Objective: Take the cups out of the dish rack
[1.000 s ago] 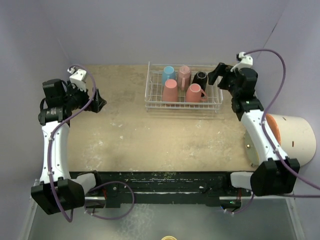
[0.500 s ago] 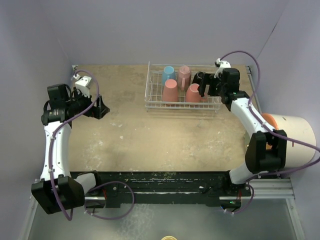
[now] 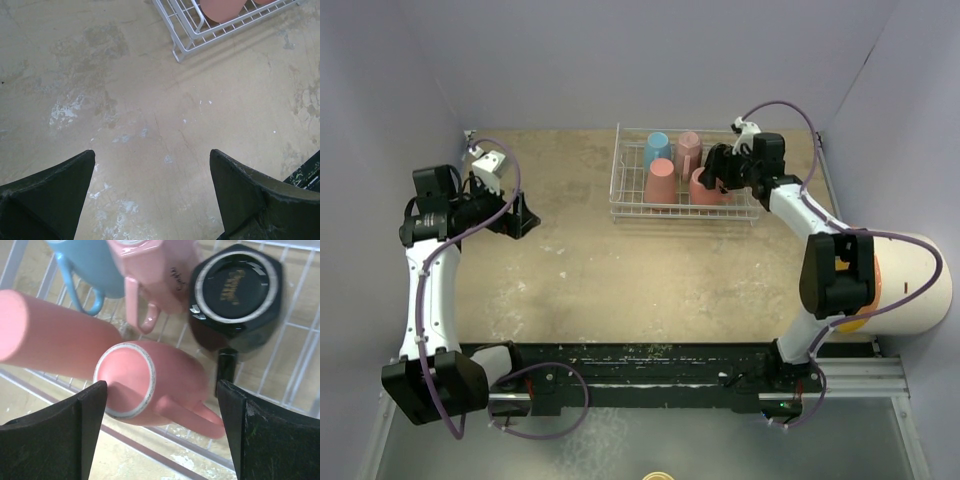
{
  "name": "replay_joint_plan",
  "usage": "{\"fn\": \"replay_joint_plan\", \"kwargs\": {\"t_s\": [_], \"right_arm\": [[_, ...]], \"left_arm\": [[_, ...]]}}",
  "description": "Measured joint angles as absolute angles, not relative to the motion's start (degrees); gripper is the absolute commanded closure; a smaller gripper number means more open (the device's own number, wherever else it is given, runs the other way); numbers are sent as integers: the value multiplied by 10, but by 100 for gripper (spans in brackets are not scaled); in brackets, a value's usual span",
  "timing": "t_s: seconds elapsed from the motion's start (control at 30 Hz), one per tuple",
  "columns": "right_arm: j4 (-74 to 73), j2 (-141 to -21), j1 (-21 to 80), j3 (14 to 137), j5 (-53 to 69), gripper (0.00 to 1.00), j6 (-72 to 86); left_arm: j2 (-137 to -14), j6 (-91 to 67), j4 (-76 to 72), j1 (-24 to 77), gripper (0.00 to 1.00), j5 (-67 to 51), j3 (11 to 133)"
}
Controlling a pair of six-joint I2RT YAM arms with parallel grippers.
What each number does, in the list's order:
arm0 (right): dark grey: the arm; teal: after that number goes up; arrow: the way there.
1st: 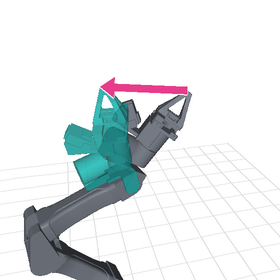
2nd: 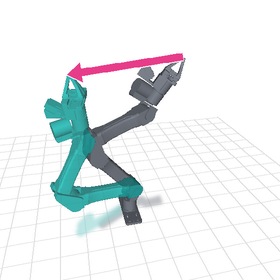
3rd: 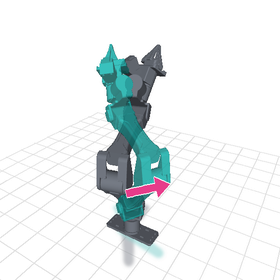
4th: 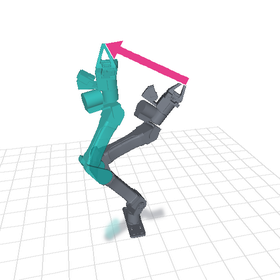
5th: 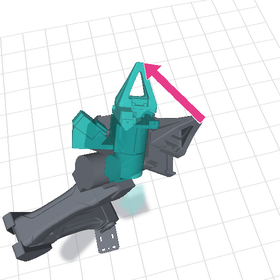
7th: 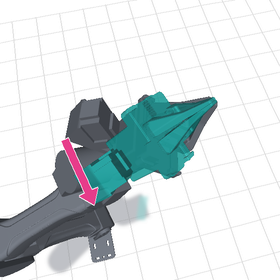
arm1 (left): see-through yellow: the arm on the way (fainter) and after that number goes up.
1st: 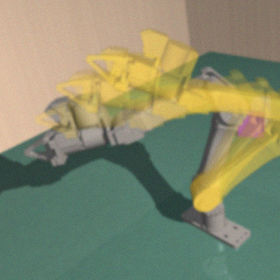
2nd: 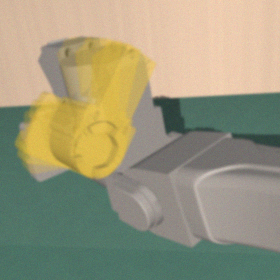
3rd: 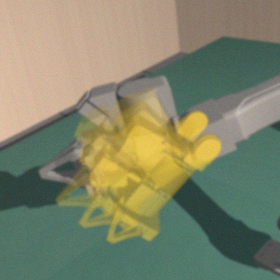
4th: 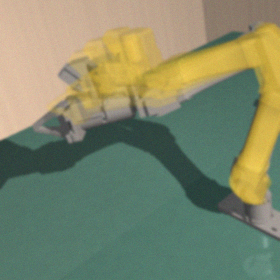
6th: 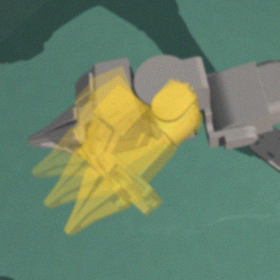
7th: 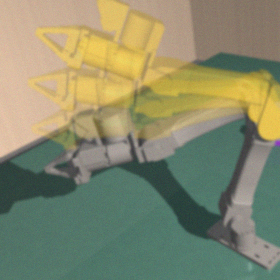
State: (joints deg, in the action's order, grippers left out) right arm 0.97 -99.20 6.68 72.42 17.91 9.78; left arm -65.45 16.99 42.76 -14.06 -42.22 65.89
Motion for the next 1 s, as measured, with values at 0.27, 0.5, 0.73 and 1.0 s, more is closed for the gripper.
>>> {"fn": "replay_joint_plan", "kwargs": {"t_s": [0.27, 0.5, 0.73, 1.0], "right_arm": [[-4, -987, 126, 712, 166, 11, 79], [-44, -943, 135, 684, 79, 16, 101], [-80, -909, 132, 669, 22, 19, 113], [-94, -888, 105, 663, 37, 31, 120]], "left_arm": [[-644, 178, 430, -141, 1, -440, 659], [-645, 178, 430, -141, 1, -448, 659], [-645, 178, 430, -141, 1, -448, 659], [-637, 182, 438, -141, 1, -450, 659]]}}
